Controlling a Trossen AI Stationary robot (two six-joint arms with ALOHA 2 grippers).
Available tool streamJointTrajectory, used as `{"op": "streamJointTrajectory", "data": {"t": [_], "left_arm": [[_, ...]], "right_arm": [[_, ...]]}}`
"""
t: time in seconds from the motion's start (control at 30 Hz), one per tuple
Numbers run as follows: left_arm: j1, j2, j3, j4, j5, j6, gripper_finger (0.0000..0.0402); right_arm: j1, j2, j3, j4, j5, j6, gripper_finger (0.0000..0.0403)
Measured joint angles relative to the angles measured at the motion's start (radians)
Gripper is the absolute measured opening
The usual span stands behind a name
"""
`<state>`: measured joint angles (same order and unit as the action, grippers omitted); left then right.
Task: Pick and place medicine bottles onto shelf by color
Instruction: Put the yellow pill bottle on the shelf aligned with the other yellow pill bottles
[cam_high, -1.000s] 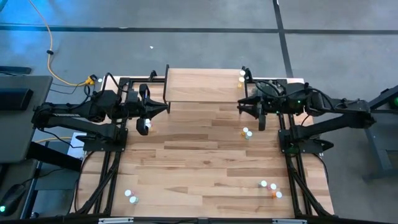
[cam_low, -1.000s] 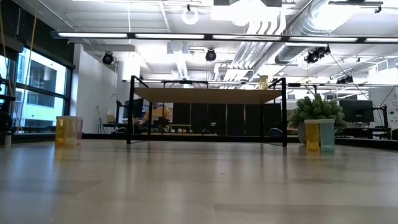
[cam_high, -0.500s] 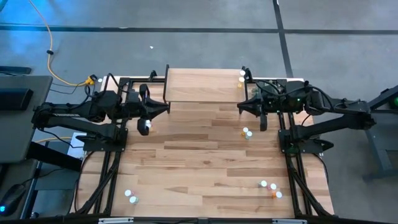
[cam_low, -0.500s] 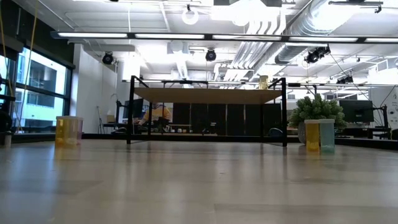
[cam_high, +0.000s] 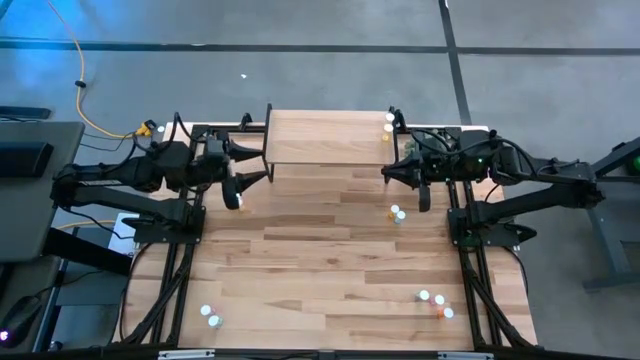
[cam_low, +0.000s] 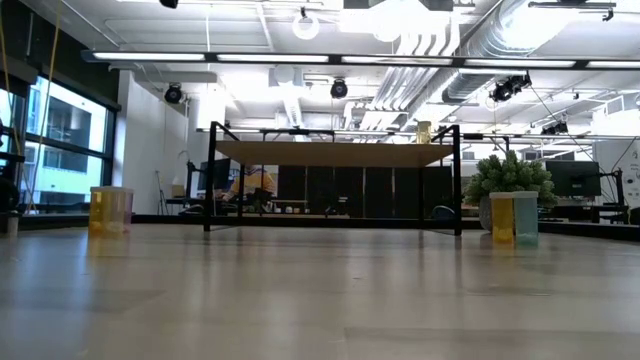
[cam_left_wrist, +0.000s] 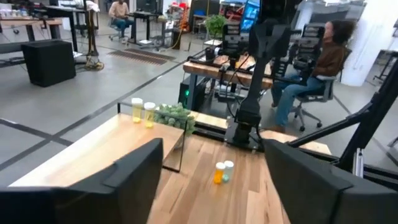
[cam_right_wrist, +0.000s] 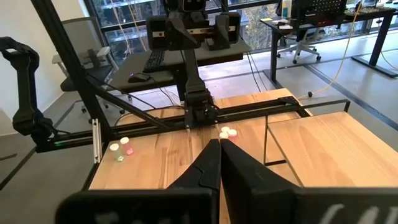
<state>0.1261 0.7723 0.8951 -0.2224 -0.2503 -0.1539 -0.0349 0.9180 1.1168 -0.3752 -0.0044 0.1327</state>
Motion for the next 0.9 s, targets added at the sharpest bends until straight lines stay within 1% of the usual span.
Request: {"op": "streamJointTrajectory", "data": {"t": [0.07, 0.13, 0.27, 0.43, 0.5, 0.57, 0.67, 0.8, 0.9], "left_arm": [[0.0, 0.0, 0.0, -0.004, 0.0, 0.0, 0.0294], [0.0, 0.005, 0.0, -0.003, 0.001, 0.0, 0.0302], [0.0, 0.008, -0.001, -0.012, 0.0, 0.001, 0.0305], [0.0, 0.007, -0.001, -0.012, 0.001, 0.043, 0.0305], [0.0, 0.007, 0.0, -0.034, 0.004, 0.022, 0.0305], [0.0, 0.015, 0.008, -0.111, 0.004, -0.047, 0.0305], [0.0, 0.066, 0.066, -0.304, -0.001, -0.102, 0.0301], [0.0, 0.159, 0.158, -0.566, -0.048, -0.213, 0.0298], [0.005, 0.234, 0.203, -0.772, -0.05, -0.329, 0.0298]], "right_arm": [[0.0, 0.0, 0.0, 0.0, 0.0, 0.0, 0.0], [0.0, 0.0, 0.0, 0.0, 0.0, 0.0, 0.0], [0.0, 0.0, 0.0, -0.011, 0.0, -0.001, 0.0], [0.0, -0.002, 0.0, -0.046, 0.0, 0.003, 0.0], [0.0, -0.002, 0.0, -0.058, -0.008, 0.017, 0.0], [0.0, -0.004, 0.0, -0.088, -0.019, 0.024, 0.0], [0.0, -0.013, -0.006, -0.143, -0.019, 0.035, 0.0], [0.0, -0.058, -0.066, -0.121, -0.004, 0.078, 0.0], [0.0, -0.1, -0.12, -0.103, 0.003, 0.123, 0.0]]}}
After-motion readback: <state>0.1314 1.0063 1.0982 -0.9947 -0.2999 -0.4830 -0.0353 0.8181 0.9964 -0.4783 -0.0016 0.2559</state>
